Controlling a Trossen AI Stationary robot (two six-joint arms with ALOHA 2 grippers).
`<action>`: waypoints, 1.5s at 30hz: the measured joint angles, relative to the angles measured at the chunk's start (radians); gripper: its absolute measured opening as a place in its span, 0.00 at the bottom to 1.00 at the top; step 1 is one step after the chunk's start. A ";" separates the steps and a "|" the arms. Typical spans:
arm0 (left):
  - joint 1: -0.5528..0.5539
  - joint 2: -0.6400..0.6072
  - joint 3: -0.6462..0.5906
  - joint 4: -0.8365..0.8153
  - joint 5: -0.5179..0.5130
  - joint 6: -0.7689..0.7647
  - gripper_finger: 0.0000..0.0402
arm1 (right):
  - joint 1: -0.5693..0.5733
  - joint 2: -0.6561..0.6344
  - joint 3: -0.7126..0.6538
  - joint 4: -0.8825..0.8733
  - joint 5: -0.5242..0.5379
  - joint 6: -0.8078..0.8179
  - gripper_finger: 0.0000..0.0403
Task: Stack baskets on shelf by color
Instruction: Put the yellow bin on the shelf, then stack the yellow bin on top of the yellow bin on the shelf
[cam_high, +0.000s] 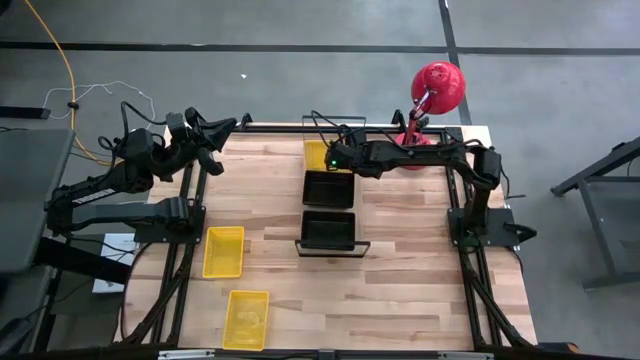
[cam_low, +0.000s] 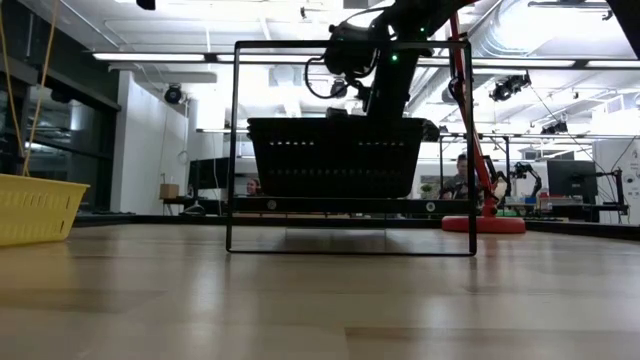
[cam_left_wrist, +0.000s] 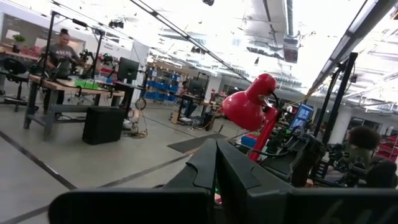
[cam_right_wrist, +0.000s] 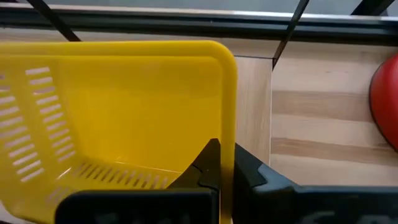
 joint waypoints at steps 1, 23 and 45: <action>0.000 0.000 0.000 0.000 0.000 0.000 0.00 | 0.000 0.000 0.000 0.000 0.007 0.000 0.00; 0.000 0.000 0.000 0.000 0.000 0.001 0.00 | -0.005 -0.044 0.001 -0.058 0.032 -0.084 0.48; 0.001 0.001 0.000 -0.046 0.006 0.062 0.00 | 0.394 -0.466 -0.254 -0.019 -0.458 -0.529 0.48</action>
